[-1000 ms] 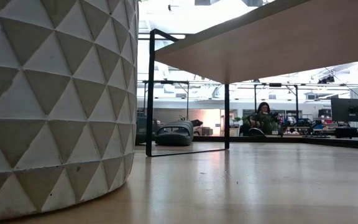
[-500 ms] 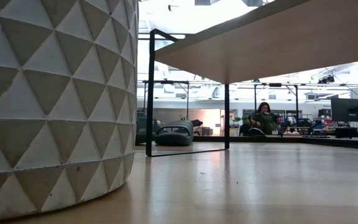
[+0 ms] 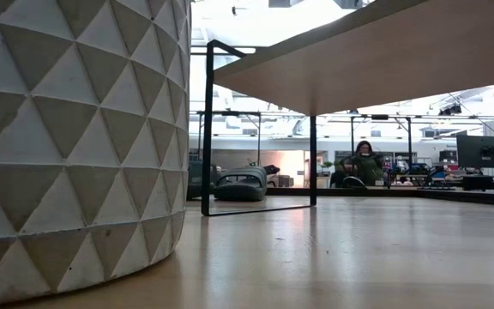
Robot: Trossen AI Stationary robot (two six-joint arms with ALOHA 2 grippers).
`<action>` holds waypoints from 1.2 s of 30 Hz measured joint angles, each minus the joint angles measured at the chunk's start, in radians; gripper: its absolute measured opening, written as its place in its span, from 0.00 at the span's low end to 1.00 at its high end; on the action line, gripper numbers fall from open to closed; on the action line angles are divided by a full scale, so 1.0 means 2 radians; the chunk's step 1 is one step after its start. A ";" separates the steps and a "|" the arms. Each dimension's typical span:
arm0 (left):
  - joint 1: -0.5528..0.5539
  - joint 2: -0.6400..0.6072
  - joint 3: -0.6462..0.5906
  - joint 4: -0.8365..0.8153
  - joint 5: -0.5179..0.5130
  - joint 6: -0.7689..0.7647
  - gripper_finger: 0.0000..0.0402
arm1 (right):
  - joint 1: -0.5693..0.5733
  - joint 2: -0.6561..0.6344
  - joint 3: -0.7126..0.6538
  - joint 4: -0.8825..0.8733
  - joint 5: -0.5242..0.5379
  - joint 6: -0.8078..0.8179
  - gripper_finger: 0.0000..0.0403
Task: Pick and place slides into the shelf
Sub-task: Put the pink slides on the shelf
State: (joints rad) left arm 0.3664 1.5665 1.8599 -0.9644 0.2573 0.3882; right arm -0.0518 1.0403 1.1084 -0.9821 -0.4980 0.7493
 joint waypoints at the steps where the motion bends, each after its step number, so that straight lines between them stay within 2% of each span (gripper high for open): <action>1: 0.000 0.000 0.000 -0.002 0.000 0.000 0.15 | -0.005 0.008 0.000 0.000 -0.015 -0.014 0.38; 7: 0.000 0.000 0.000 -0.012 0.000 0.000 0.15 | -0.020 0.052 0.000 0.000 -0.080 -0.077 0.38; 20: 0.000 0.000 0.000 -0.029 0.000 0.000 0.15 | -0.019 0.102 0.000 0.003 -0.127 -0.139 0.38; 27: 0.000 0.000 0.000 -0.029 0.000 0.000 0.15 | 0.004 0.103 0.000 0.004 -0.127 -0.142 0.35; 36: 0.000 0.000 0.000 -0.029 0.000 0.000 0.15 | 0.031 0.117 0.000 0.007 -0.105 -0.138 0.26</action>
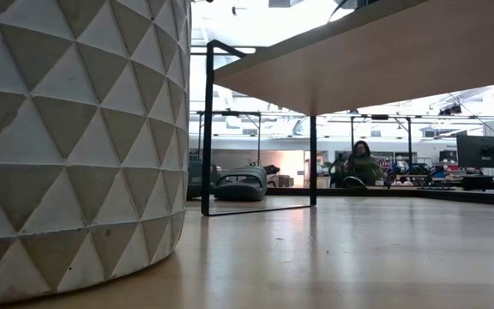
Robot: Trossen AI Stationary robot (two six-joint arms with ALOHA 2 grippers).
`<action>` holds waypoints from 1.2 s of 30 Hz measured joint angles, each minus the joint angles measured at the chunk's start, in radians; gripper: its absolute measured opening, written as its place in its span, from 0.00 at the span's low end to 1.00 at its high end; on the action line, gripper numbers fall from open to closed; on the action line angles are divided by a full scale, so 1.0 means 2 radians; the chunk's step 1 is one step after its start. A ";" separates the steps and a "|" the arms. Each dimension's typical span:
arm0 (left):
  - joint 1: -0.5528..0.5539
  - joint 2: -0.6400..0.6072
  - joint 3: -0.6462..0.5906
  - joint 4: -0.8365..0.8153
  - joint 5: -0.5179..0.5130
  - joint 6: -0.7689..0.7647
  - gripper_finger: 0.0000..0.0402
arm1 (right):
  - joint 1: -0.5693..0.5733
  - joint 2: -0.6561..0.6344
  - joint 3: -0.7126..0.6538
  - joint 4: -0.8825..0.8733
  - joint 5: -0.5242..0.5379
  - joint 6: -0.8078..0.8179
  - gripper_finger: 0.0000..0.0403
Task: Pick and place slides into the shelf
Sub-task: Put the pink slides on the shelf
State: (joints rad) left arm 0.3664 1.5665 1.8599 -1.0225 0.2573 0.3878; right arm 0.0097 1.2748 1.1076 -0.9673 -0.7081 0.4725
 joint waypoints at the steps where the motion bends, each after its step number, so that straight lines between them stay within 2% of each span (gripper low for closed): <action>1: 0.000 0.000 0.000 0.000 0.000 0.000 0.15 | 0.000 0.001 0.000 0.000 0.000 0.003 0.24; 11: 0.000 0.000 0.000 -0.001 0.000 0.001 0.15 | 0.013 -0.006 0.000 0.027 0.000 0.081 0.05; 16: 0.000 0.000 0.000 -0.004 0.000 0.011 0.15 | 0.046 -0.012 0.000 0.073 0.015 0.151 0.01; 30: 0.000 0.000 0.000 -0.013 0.000 0.029 0.15 | 0.151 -0.032 0.000 0.151 0.188 0.343 0.00; 36: 0.000 0.000 0.000 -0.015 0.001 0.040 0.15 | 0.198 -0.032 0.000 0.151 0.263 0.421 0.00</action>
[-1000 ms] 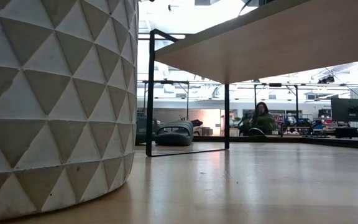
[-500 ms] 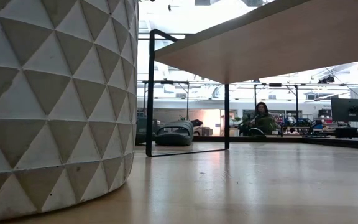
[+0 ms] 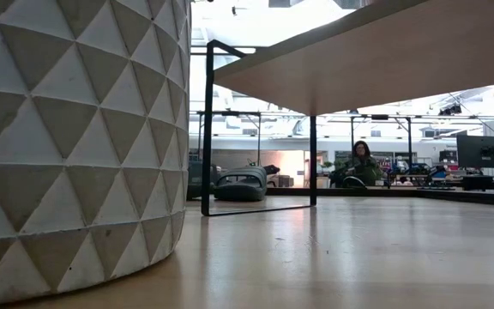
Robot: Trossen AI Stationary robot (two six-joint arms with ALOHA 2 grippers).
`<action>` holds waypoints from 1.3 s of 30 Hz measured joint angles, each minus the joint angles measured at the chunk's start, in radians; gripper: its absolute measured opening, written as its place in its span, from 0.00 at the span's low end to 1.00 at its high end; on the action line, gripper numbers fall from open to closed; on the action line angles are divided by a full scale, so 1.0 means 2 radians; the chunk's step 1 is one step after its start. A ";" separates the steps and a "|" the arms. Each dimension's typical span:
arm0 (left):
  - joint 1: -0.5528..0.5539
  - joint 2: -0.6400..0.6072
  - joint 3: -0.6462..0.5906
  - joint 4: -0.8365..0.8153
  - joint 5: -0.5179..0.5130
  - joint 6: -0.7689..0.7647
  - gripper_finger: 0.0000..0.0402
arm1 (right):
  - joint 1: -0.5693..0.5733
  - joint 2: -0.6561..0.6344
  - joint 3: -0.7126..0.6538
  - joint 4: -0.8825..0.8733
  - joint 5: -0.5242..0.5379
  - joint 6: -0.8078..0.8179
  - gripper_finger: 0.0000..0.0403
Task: Pick and place slides into the shelf
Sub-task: Put the pink slides on the shelf
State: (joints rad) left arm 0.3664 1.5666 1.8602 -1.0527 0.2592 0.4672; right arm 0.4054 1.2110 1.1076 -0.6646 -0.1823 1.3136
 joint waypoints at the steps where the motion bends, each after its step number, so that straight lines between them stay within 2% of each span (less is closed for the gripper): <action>1: 0.000 0.000 0.000 0.000 0.000 0.000 0.15 | 0.007 0.000 0.000 0.000 0.010 0.012 0.00; 10: 0.000 0.000 0.000 -0.012 0.001 0.013 0.15 | 0.067 0.000 0.000 0.000 0.096 0.090 0.00; 28: 0.000 0.000 0.000 -0.014 0.012 0.013 0.15 | 0.165 0.000 0.000 -0.002 0.207 0.208 0.00; 39: 0.000 0.000 0.000 -0.014 0.012 0.013 0.15 | 0.196 0.000 -0.064 0.110 0.209 0.244 0.00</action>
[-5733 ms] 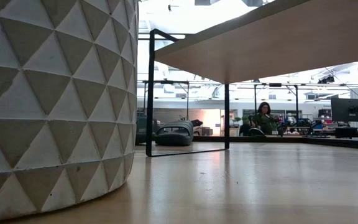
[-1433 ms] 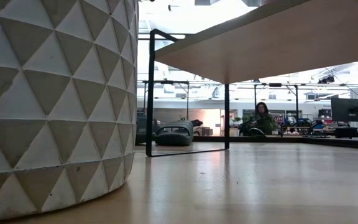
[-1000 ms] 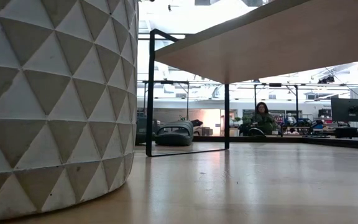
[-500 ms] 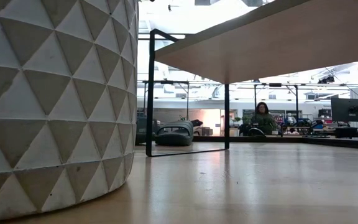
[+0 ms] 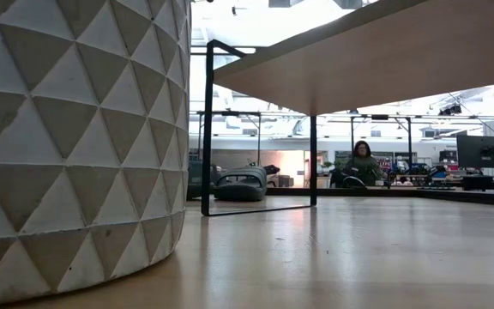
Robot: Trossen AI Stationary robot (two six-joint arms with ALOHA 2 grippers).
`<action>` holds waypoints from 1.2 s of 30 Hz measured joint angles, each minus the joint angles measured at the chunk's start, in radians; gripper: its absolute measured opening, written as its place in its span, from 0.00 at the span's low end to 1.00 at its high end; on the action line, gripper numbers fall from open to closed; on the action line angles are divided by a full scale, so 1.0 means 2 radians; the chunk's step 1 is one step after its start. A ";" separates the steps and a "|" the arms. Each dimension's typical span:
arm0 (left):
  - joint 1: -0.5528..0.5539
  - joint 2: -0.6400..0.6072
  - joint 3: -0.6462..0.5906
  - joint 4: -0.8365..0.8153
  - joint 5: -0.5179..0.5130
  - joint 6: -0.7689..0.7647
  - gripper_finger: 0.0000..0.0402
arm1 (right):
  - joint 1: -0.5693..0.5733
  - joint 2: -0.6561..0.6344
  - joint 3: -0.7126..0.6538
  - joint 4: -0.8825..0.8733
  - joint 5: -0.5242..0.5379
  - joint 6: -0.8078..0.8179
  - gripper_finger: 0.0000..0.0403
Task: Pick and place slides into the shelf
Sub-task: Put the pink slides on the shelf
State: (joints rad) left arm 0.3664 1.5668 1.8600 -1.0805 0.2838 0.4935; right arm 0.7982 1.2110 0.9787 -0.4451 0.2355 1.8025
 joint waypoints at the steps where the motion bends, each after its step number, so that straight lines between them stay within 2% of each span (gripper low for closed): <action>1: 0.000 0.000 0.000 0.000 0.000 0.000 0.15 | 0.002 0.000 0.000 0.000 0.000 0.001 0.00; 14: 0.000 0.000 0.000 0.001 -0.001 0.000 0.15 | 0.023 -0.006 0.001 -0.019 -0.002 0.033 0.00; 31: 0.000 0.000 0.000 0.004 -0.002 0.000 0.15 | 0.023 -0.030 0.001 -0.060 -0.008 0.028 0.00; 36: 0.000 0.000 0.000 0.004 -0.004 0.000 0.15 | 0.022 -0.030 0.001 -0.060 -0.012 0.028 0.04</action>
State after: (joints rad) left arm 0.3664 1.5667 1.8600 -1.0725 0.2764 0.4934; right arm 0.8430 1.1519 0.9802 -0.5652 0.2113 1.8594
